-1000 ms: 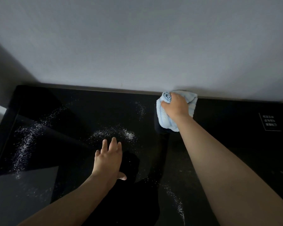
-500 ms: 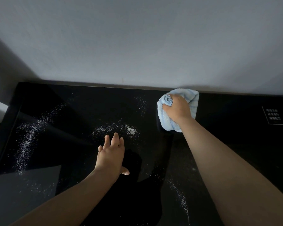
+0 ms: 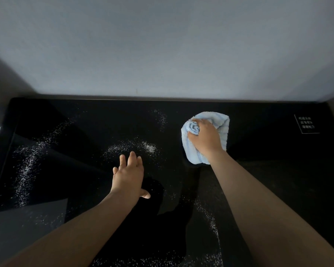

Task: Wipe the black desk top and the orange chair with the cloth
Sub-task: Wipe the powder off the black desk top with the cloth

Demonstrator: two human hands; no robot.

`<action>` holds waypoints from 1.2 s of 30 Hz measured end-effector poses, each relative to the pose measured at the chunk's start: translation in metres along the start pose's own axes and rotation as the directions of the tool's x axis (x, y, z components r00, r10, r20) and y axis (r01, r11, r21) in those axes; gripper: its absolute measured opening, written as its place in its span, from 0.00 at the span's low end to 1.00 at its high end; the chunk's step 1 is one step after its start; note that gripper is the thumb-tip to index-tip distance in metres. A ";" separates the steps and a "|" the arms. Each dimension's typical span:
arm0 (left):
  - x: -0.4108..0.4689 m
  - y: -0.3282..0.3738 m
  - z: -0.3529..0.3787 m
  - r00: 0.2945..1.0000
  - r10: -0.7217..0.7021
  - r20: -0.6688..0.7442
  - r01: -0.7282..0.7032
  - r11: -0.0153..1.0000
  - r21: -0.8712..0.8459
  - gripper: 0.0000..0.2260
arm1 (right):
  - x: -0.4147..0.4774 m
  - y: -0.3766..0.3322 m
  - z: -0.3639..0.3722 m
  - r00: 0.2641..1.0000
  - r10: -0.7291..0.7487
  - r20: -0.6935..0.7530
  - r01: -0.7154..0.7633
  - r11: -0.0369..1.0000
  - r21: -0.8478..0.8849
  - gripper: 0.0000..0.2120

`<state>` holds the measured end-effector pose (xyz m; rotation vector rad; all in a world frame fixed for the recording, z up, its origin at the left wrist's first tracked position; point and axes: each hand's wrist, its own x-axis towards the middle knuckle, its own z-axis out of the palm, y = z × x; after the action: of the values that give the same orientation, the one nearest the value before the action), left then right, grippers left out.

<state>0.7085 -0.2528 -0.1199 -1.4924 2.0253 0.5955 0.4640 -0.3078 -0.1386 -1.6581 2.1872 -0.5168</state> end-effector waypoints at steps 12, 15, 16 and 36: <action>0.000 0.001 0.000 1.000 -0.003 -0.024 0.003 1.000 0.011 0.56 | -0.053 0.006 -0.006 0.995 0.076 0.063 -0.075 0.997 -0.027 0.21; 0.000 0.002 0.000 1.000 0.001 -0.031 0.000 1.000 0.012 0.56 | -0.068 0.007 -0.007 0.995 0.084 0.062 -0.083 0.996 -0.025 0.21; 0.000 0.002 0.000 0.999 0.001 -0.041 -0.001 1.000 0.014 0.56 | -0.073 0.008 -0.008 0.994 0.092 0.064 -0.091 0.996 -0.026 0.21; -0.056 0.012 0.047 0.970 0.230 -0.074 -0.225 0.972 0.071 0.51 | -0.180 0.011 -0.009 0.977 0.212 0.021 -0.213 0.975 0.055 0.19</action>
<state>0.7175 -0.1795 -0.1183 -1.2765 2.2764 0.5628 0.4965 -0.1306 -0.1258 -1.3731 2.2814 -0.4996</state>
